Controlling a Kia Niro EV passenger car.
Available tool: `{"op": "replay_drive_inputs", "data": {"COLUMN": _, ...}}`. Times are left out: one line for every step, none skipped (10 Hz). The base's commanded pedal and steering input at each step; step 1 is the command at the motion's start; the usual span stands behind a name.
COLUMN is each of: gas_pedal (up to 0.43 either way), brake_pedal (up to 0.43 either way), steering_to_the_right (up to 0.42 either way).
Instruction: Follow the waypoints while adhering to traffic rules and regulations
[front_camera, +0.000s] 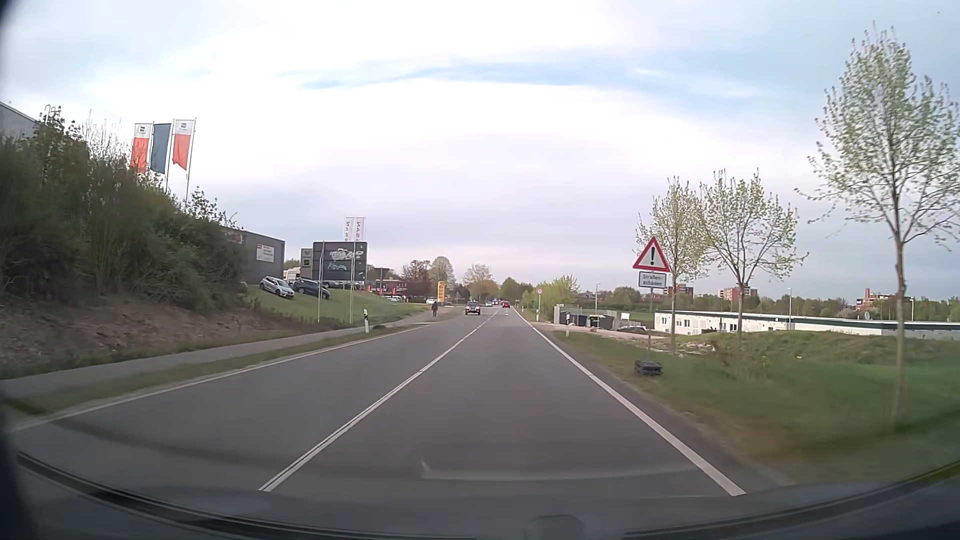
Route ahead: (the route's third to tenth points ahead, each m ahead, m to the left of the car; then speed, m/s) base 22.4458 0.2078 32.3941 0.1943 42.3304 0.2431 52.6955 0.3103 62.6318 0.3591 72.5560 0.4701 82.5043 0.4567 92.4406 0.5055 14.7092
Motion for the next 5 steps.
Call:
{"op": "replay_drive_inputs", "data": {"gas_pedal": 0.197, "brake_pedal": 0.0, "steering_to_the_right": 0.001}}
{"op": "replay_drive_inputs", "data": {"gas_pedal": 0.197, "brake_pedal": 0.0, "steering_to_the_right": 0.001}}
{"op": "replay_drive_inputs", "data": {"gas_pedal": 0.197, "brake_pedal": 0.0, "steering_to_the_right": 0.001}}
{"op": "replay_drive_inputs", "data": {"gas_pedal": 0.189, "brake_pedal": 0.0, "steering_to_the_right": 0.001}}
{"op": "replay_drive_inputs", "data": {"gas_pedal": 0.177, "brake_pedal": 0.0, "steering_to_the_right": 0.001}}
